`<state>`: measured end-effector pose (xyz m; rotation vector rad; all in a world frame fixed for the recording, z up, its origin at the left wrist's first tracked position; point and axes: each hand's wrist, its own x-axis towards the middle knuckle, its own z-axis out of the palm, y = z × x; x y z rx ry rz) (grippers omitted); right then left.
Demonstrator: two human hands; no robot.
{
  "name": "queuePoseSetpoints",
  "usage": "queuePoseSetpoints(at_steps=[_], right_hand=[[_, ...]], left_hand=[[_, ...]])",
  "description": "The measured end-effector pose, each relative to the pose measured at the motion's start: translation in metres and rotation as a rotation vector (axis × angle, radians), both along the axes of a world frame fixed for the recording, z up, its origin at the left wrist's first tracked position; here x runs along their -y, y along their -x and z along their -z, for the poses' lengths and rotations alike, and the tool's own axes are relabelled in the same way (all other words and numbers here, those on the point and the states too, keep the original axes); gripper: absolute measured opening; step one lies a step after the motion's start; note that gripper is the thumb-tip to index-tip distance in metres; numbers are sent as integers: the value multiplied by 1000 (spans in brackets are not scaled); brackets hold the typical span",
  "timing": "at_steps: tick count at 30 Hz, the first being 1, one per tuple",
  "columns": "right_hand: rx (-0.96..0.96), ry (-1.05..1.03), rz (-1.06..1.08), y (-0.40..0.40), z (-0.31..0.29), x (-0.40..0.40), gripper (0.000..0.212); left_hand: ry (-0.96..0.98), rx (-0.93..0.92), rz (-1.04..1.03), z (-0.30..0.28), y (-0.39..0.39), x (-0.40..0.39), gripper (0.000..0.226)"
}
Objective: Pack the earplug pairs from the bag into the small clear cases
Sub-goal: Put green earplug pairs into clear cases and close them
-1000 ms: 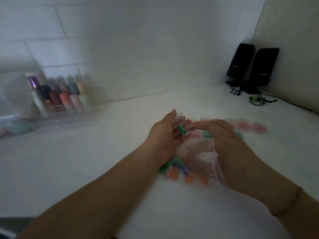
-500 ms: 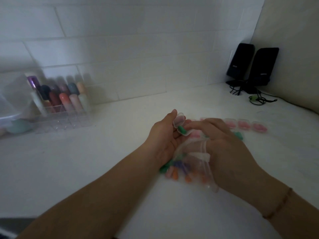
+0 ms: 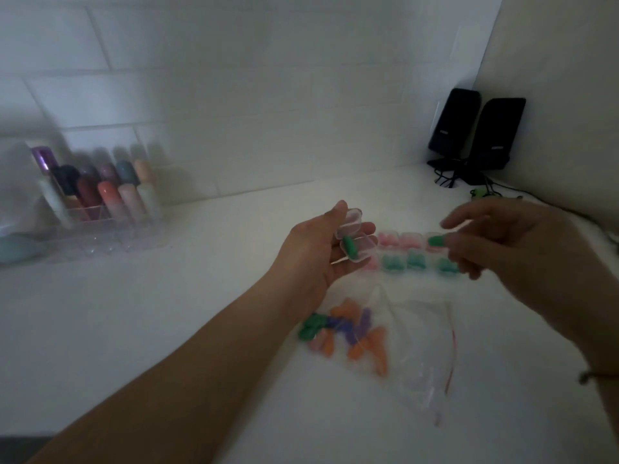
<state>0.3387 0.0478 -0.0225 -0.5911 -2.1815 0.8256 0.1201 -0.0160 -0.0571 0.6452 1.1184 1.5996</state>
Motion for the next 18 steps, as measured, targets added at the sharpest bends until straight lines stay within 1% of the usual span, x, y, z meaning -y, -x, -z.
queuePoseSetpoints(at_steps=[2,4,6,7,9,13,18], right_hand=[[-30,-37,64,19,8,7,22],[-48,-23,48,28,15,12,10],[-26,-82,44,33,22,14,23],[-7,-129,50,34,25,14,25],[25,-204,43,37,27,16,21],[88,-272,5,39,29,12,14],[53,-291,24,41,29,13,14]], left_hand=[[-11,-40,68,0,-3,2,32],[-27,-60,131,1,-5,4,34],[-43,-84,177,2,-5,6,35],[-51,-93,193,2,-5,6,34],[-61,-92,216,3,-5,8,33],[-67,-101,263,2,-5,10,34],[-42,-77,273,1,-4,9,38]])
